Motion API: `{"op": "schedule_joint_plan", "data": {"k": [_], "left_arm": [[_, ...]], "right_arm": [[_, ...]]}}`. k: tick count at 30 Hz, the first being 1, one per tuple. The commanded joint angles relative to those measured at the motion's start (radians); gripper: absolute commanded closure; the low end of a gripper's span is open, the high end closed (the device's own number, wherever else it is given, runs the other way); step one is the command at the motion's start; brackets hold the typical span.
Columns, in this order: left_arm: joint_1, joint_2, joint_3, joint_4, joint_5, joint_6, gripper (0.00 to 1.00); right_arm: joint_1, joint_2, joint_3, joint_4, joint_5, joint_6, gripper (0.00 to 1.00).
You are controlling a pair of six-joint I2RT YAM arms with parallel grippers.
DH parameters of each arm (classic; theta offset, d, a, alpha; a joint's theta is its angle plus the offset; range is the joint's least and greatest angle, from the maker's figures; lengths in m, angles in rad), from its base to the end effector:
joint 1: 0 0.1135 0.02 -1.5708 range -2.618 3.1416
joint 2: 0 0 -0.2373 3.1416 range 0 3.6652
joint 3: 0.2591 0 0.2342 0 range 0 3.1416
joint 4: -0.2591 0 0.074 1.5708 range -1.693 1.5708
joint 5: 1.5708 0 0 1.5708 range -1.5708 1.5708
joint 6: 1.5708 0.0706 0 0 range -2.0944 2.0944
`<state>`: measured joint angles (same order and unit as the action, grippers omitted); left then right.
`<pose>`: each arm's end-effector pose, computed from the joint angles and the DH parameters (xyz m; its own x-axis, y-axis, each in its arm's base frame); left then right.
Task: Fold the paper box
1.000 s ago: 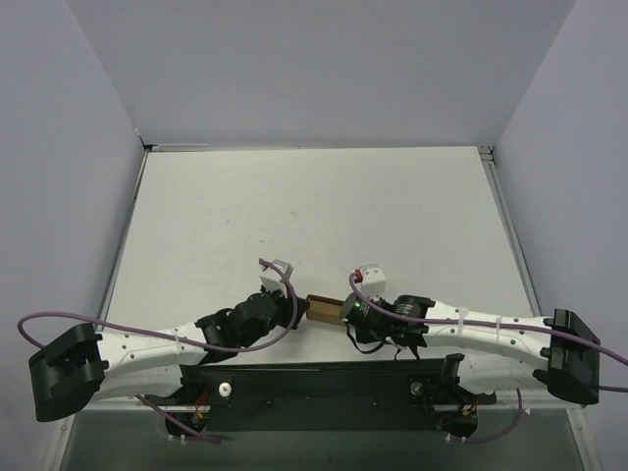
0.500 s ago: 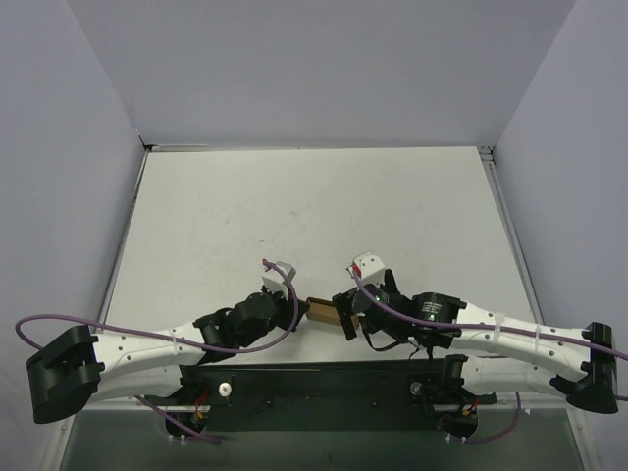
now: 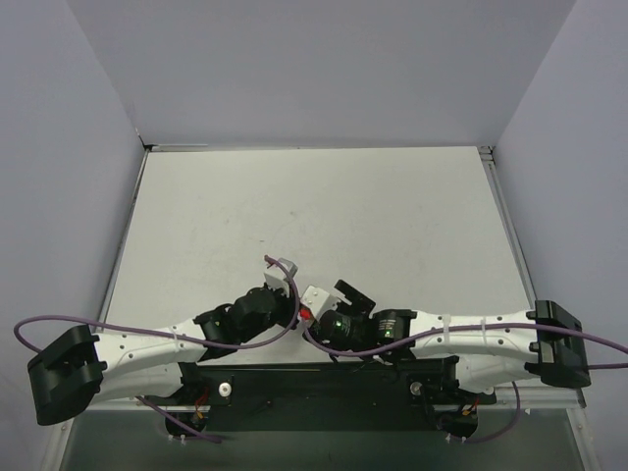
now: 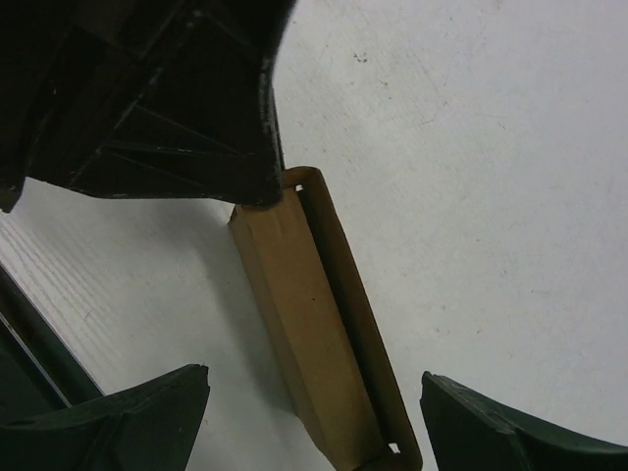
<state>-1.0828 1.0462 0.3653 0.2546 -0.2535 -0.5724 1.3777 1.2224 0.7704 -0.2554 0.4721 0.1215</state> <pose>0.1302 -0.2076 0.1641 -0.5681 -0.0481 -0.8215 0.5238 0.7489 -0.4060 0.0839 0.2616 0.2027 -0.2217 -0.5712 -0.7903 -0.7867 0.5837 -0.2012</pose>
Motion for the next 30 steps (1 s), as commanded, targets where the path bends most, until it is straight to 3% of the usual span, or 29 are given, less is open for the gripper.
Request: {"op": "schedule_joint_plan", "data": {"k": [1,6,9,12,15,30], "left_arm": [[0.018,0.003,0.017,-0.081,0.042,0.009,0.82],[0.026,0.003,0.020,-0.081,0.060,0.009,0.82],[0.029,0.002,0.024,-0.083,0.063,0.009,0.82],[0.030,-0.003,0.026,-0.081,0.066,0.009,0.82],[0.029,-0.011,0.032,-0.084,0.069,0.013,0.82],[0.032,-0.041,0.055,-0.110,0.071,0.025,0.80]], "right_arm": [[0.038,0.057,-0.014,0.044,0.108,-0.075,0.08],[0.061,0.103,-0.020,0.054,0.152,-0.062,0.14],[0.069,0.120,-0.026,0.057,0.174,-0.053,0.23],[0.077,0.138,-0.029,0.056,0.214,-0.039,0.42],[0.081,0.150,-0.034,0.053,0.232,-0.026,0.51],[0.093,0.242,0.012,0.010,0.241,0.009,0.68]]}}
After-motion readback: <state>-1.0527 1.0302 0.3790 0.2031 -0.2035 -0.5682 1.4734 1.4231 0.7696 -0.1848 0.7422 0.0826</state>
